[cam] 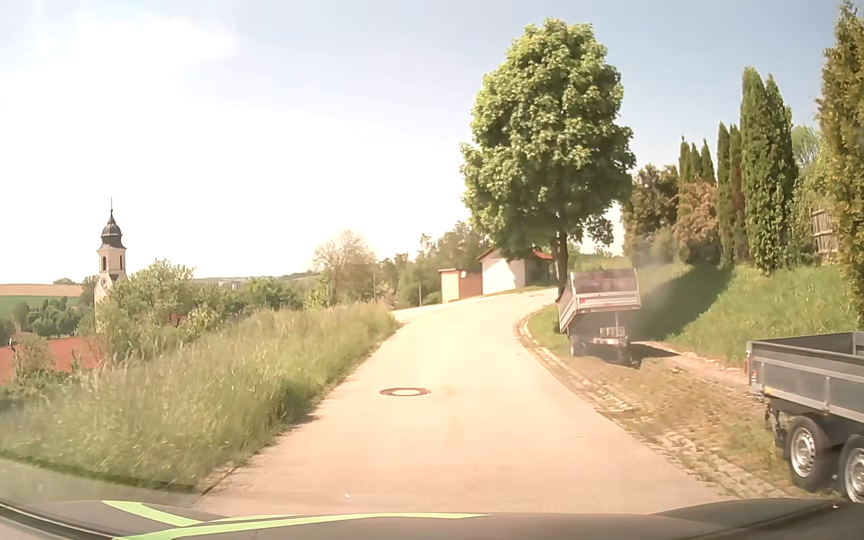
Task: Follow the waypoints while adhering to traffic rules and regulations
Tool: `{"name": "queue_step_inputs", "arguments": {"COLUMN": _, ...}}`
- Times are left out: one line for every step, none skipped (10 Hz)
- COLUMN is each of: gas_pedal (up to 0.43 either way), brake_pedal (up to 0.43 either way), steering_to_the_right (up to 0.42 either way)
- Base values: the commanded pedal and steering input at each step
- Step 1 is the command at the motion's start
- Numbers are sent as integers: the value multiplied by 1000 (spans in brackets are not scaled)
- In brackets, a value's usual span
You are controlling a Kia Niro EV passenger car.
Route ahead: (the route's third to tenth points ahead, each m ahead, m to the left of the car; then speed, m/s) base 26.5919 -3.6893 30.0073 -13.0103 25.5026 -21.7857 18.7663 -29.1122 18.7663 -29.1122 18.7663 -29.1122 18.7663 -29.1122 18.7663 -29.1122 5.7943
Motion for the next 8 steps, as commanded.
{"name": "queue_step_inputs", "arguments": {"gas_pedal": 0, "brake_pedal": 122, "steering_to_the_right": 13}}
{"name": "queue_step_inputs", "arguments": {"gas_pedal": 0, "brake_pedal": 122, "steering_to_the_right": 12}}
{"name": "queue_step_inputs", "arguments": {"gas_pedal": 0, "brake_pedal": 110, "steering_to_the_right": 12}}
{"name": "queue_step_inputs", "arguments": {"gas_pedal": 0, "brake_pedal": 98, "steering_to_the_right": 12}}
{"name": "queue_step_inputs", "arguments": {"gas_pedal": 0, "brake_pedal": 91, "steering_to_the_right": 11}}
{"name": "queue_step_inputs", "arguments": {"gas_pedal": 0, "brake_pedal": 91, "steering_to_the_right": 9}}
{"name": "queue_step_inputs", "arguments": {"gas_pedal": 0, "brake_pedal": 73, "steering_to_the_right": 8}}
{"name": "queue_step_inputs", "arguments": {"gas_pedal": 0, "brake_pedal": 0, "steering_to_the_right": 8}}
